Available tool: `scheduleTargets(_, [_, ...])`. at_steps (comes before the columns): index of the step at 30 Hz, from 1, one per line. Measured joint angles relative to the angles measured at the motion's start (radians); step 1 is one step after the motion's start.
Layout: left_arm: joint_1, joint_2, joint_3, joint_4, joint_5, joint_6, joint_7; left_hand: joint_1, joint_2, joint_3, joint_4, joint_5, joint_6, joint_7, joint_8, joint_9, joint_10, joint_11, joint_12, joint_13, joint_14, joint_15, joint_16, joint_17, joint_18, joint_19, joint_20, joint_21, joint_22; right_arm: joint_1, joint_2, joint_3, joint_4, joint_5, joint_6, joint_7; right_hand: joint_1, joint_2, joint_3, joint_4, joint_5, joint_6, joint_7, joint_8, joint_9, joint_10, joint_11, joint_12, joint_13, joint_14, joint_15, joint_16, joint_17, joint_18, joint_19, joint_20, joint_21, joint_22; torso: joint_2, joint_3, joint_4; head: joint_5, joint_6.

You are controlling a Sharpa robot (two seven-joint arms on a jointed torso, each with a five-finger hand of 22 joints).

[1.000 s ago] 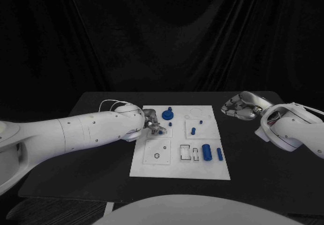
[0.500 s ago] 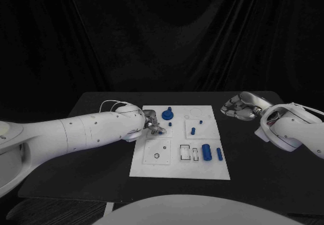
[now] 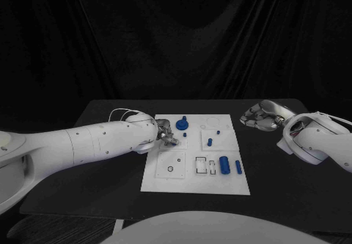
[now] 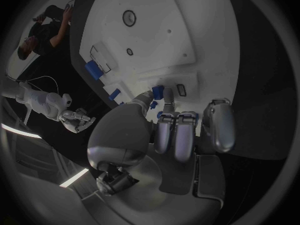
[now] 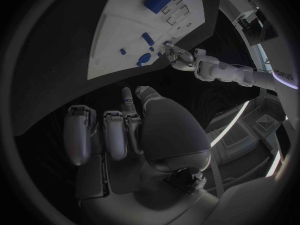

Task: Assemble the parts on the task board

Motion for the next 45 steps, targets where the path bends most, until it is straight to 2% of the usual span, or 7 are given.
scheduleTargets(13, [0.0, 0.002, 0.001, -0.003, 0.001, 0.004, 0.015, 0.032, -0.019, 0.087, -0.042, 0.055, 0.016, -0.008, -0.011, -0.027, 0.0, -0.007, 0.0, 0.0, 0.0, 0.0, 0.0, 0.0, 0.0, 0.0, 0.0, 0.0, 0.0, 0.0, 0.001, 0.0, -0.002, 0.0, 0.005, -0.003, 0.0, 0.0, 0.003, -0.003, 0.0, 0.0, 0.0, 0.0, 0.0, 0.0, 0.0, 0.0, 0.0, 0.0, 0.0, 0.0, 0.0, 0.0, 0.0, 0.0, 0.0, 0.0, 0.0, 0.0001, 0.0001, 0.001, 0.0])
scheduleTargets(21, [0.0, 0.001, 0.0, -0.004, 0.001, -0.003, 0.022, 0.046, -0.034, 0.105, -0.024, 0.112, 0.036, -0.011, -0.013, -0.038, 0.004, -0.011, 0.0, 0.0, -0.004, -0.004, 0.0, 0.0, 0.0, 0.006, -0.006, 0.003, 0.0, 0.0, 0.001, 0.0, -0.003, 0.0, 0.007, -0.004, 0.0, 0.0, 0.003, -0.003, 0.0, 0.0, 0.0, 0.0, 0.0, 0.0, 0.0, 0.0, 0.0, 0.0, 0.0, 0.0, 0.0, 0.0, 0.0, 0.0, -0.005, 0.0, 0.0, 0.0001, 0.0002, 0.001, 0.0])
scheduleTargets(25, [0.0, 0.0, -0.001, -0.003, 0.001, -0.012, 0.024, 0.046, -0.043, 0.11, -0.019, 0.115, 0.037, -0.01, -0.017, -0.039, 0.004, -0.011, 0.0, 0.0, -0.004, -0.004, 0.0, 0.0, 0.0, 0.009, -0.009, 0.004, 0.0, -0.001, 0.0, 0.0, -0.003, 0.0, 0.007, -0.005, 0.0, 0.0, 0.003, -0.003, 0.0, 0.0, 0.0, 0.0, 0.0, 0.0, 0.0, 0.0, 0.0, 0.0, 0.0, 0.0, 0.0, 0.0, 0.0, 0.0, -0.005, 0.0, 0.0, 0.0001, 0.0004, 0.0, 0.0])
scheduleTargets(35, [0.0, -0.016, -0.001, 0.015, 0.0, -0.049, 0.027, 0.043, -0.05, 0.15, -0.042, 0.124, 0.036, -0.01, -0.025, -0.043, 0.004, -0.011, 0.0, 0.0, -0.004, -0.004, 0.0, 0.0, 0.0, 0.009, -0.009, 0.004, 0.0, -0.001, -0.001, 0.0, -0.003, 0.0, 0.008, -0.006, 0.0, 0.0, 0.003, -0.003, 0.0, 0.0, 0.0, 0.0, 0.0, 0.0, 0.0, 0.0, 0.0, 0.0, 0.0, 0.0, 0.0, 0.0, 0.0, 0.0, -0.005, 0.0, 0.0, 0.0001, 0.0003, -0.004, 0.0])
scheduleTargets(45, [0.034, -0.039, -0.002, 0.046, -0.001, -0.058, 0.018, 0.034, -0.058, 0.168, -0.049, 0.128, 0.037, -0.007, -0.025, -0.043, 0.004, -0.011, 0.0, 0.0, -0.004, -0.004, 0.0, 0.0, 0.0, 0.009, -0.009, 0.008, 0.0, -0.002, 0.0, 0.0, -0.003, 0.0, 0.009, -0.007, 0.0, 0.0, 0.003, -0.003, 0.0, 0.0, 0.0, 0.0, 0.001, 0.0, 0.0, 0.0, 0.0, 0.0, 0.0, 0.0, 0.0, 0.0, 0.0, 0.0, -0.005, 0.0, -0.001, 0.0001, 0.0001, -0.006, 0.0])
